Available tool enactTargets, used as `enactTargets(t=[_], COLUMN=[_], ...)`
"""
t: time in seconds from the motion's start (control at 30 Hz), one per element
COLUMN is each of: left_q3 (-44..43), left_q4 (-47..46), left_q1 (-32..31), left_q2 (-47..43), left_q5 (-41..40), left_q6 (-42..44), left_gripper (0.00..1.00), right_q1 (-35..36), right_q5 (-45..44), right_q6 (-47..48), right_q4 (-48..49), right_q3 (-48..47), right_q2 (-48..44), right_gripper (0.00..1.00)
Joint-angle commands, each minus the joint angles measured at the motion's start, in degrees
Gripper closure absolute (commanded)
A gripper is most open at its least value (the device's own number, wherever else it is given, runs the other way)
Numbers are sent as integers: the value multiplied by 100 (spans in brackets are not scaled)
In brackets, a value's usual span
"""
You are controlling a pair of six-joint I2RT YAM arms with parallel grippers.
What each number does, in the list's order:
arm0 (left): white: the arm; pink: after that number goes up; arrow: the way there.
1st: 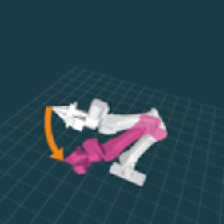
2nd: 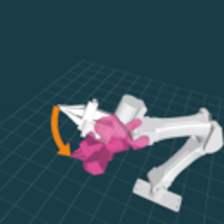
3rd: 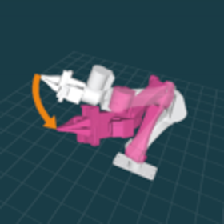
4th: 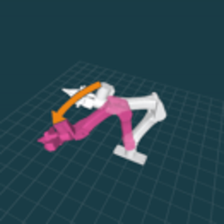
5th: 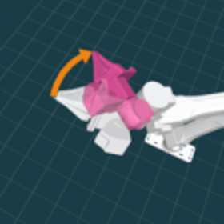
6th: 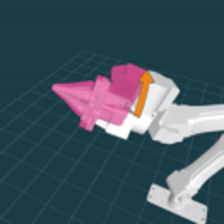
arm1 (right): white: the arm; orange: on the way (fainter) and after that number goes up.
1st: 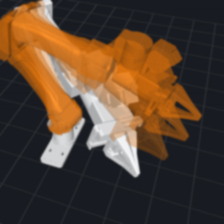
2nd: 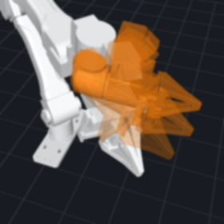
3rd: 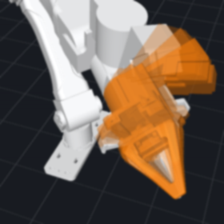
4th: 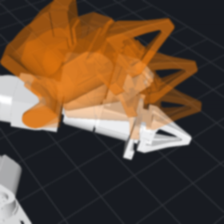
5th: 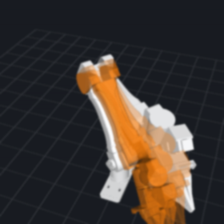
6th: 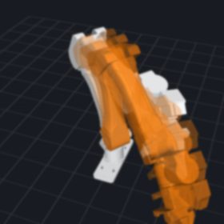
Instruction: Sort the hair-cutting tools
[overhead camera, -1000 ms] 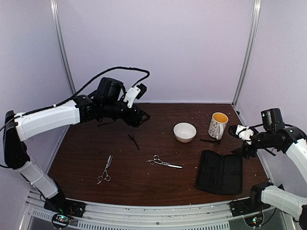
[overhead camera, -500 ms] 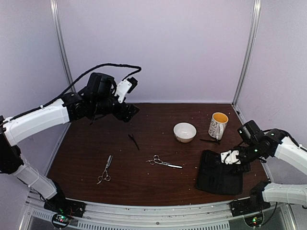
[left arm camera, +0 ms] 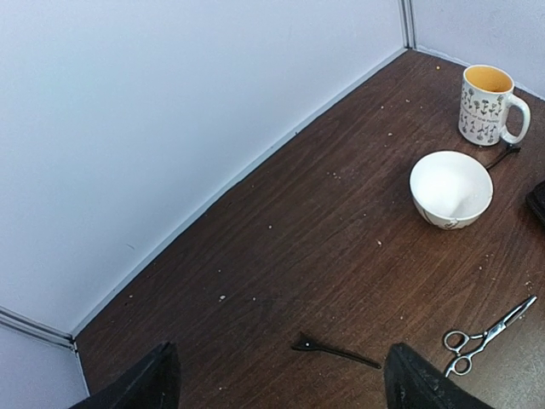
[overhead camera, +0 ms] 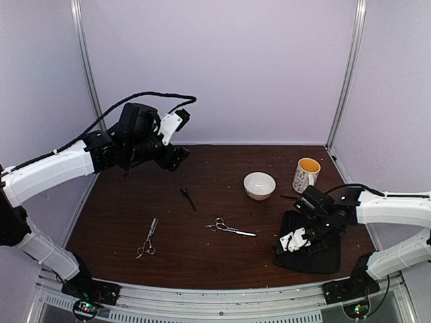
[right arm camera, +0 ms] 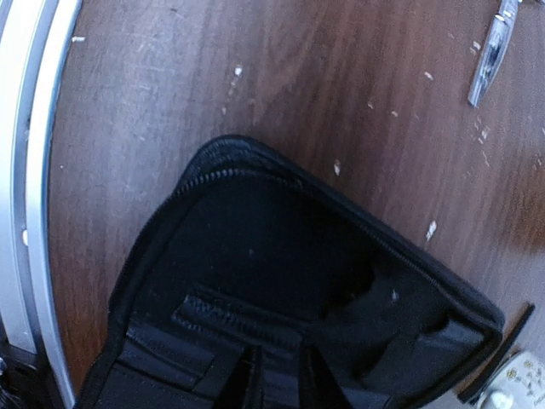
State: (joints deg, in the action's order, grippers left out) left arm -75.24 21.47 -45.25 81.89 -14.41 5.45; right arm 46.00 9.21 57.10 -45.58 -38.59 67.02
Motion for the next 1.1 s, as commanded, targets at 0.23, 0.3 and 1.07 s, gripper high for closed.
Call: enactTargets(t=[0.23, 0.3, 1.07], left_q3=[106, 106, -105], left_q4=[-232, -232, 232], left_q1=[25, 25, 23], left_q2=[-276, -270, 441], left_q5=[-131, -100, 631], left_q6=[136, 126, 242], left_gripper=[13, 13, 24], right_q1=[836, 837, -19], right_q5=[-306, -213, 11], right_q6=[-87, -223, -1296], right_q4=[1425, 1557, 1172], right_q3=[-400, -577, -589], right_q2=[1589, 1804, 201], right_gripper=[92, 93, 78])
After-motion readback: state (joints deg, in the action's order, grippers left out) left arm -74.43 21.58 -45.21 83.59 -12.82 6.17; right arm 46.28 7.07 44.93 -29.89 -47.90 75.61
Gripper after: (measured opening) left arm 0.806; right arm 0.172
